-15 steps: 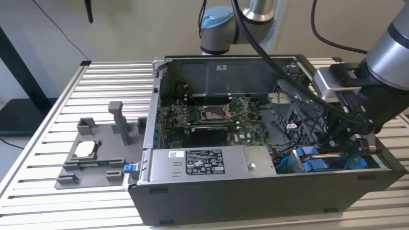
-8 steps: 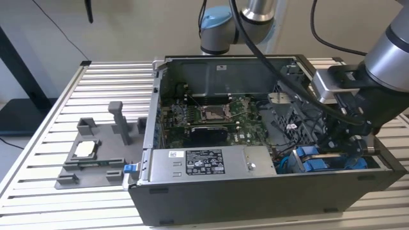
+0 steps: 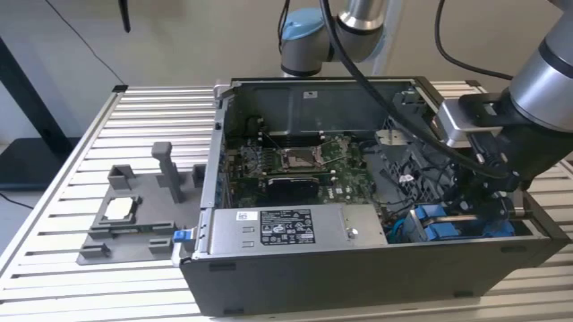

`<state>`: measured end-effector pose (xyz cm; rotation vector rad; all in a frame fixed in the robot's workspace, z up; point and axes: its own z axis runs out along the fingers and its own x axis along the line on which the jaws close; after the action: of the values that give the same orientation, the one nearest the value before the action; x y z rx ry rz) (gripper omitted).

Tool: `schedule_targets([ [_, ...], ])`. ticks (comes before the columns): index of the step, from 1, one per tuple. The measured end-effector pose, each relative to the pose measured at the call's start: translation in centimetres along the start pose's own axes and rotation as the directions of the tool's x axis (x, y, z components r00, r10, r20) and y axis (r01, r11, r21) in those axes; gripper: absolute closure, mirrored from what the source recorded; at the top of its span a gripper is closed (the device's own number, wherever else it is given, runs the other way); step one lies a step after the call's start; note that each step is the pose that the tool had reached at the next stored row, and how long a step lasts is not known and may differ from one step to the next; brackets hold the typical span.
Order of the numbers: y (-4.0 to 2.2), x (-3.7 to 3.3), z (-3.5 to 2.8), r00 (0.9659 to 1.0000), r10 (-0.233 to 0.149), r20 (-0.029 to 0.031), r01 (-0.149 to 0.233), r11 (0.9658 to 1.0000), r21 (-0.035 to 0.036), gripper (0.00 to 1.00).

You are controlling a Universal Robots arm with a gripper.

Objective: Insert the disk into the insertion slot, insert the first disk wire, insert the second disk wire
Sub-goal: 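Insert the second disk wire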

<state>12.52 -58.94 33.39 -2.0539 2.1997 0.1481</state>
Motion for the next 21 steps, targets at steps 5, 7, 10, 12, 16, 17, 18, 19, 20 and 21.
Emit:
schedule_targets([
  [5, -0.01, 0.16, -0.43, 0.9998, 0.001, 0.0181, -0.001, 1.0, -0.0012, 0.76],
  [7, -0.02, 0.21, -0.51, 0.9997, 0.001, 0.0241, -0.001, 1.0, -0.0015, 0.76],
  [10, -0.02, 0.18, -0.79, 0.9995, 0.002, 0.0328, -0.002, 1.0, -0.0021, 0.76],
  [12, -0.02, 0.15, -1.02, 0.9993, 0.002, 0.0377, -0.002, 1.0, -0.0024, 0.76],
  [16, -0.03, 0.05, -1.68, 0.999, 0.002, 0.0445, -0.002, 1.0, -0.0029, 0.76],
  [17, -0.03, 0.02, -1.82, 0.999, 0.002, 0.0456, -0.002, 1.0, -0.003, 0.76],
  [18, -0.02, 0.0, -1.97, 0.9989, 0.002, 0.0463, -0.002, 1.0, -0.003, 0.76],
  [19, -0.02, -0.02, -2.12, 0.9989, 0.002, 0.0466, -0.002, 1.0, -0.003, 0.76],
  [20, -0.03, -0.05, -2.26, 0.9989, 0.002, 0.0465, -0.002, 1.0, -0.003, 0.76],
  [21, -0.03, -0.06, -2.37, 0.9989, 0.002, 0.0465, -0.002, 1.0, -0.003, 0.76],
])
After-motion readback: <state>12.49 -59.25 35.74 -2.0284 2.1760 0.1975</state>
